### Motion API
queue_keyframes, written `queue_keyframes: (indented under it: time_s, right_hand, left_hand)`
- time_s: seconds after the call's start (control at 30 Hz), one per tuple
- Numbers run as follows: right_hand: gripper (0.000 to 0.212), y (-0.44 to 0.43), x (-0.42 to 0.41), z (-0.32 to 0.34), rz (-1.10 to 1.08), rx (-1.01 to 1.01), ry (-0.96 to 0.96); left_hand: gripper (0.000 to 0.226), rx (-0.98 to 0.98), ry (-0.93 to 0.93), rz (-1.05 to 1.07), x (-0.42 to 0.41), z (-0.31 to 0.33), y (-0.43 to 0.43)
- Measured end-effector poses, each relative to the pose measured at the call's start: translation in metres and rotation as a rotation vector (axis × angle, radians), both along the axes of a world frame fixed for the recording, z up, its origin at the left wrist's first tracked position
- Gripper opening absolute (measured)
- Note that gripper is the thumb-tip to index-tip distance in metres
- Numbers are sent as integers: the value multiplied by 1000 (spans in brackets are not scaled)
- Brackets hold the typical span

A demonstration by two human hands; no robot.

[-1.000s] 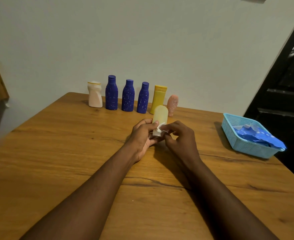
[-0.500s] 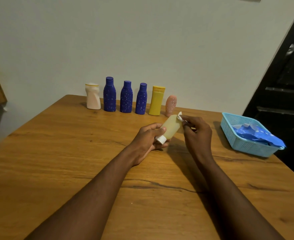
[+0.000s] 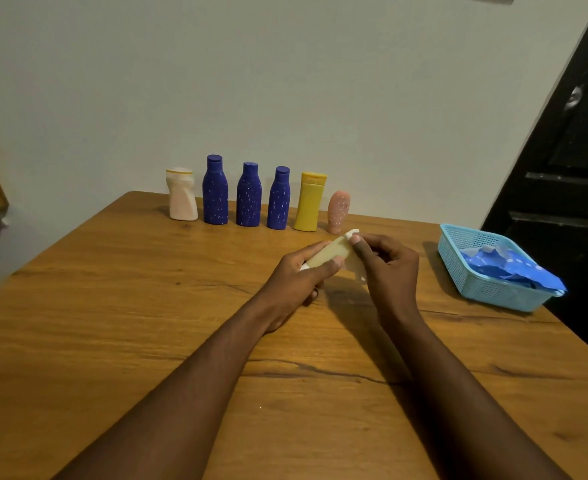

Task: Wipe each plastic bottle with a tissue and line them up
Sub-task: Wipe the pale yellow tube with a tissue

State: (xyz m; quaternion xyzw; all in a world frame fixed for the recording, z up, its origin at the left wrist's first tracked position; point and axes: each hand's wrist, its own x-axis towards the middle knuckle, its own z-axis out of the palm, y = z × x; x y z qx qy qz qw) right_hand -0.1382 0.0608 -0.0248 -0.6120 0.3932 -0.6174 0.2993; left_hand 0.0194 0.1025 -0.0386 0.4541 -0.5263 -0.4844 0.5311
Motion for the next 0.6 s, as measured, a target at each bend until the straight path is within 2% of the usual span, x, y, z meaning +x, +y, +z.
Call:
queue_keyframes:
  time_s: [0.2, 0.33, 0.5, 0.6]
  right_hand:
    - [17, -3, -1, 2, 45, 226, -191]
    - [19, -1, 4, -2, 135, 332, -237]
    - [24, 10, 12, -7, 177, 181, -40]
    - [22, 10, 16, -8, 159, 79, 134]
  left_hand:
    - [54, 57, -61, -40, 0, -2, -5]
    - [39, 74, -39, -13, -4, 6, 0]
    - [48, 132, 44, 48, -2, 5, -2]
    - [49, 187, 205, 100, 0, 7, -3]
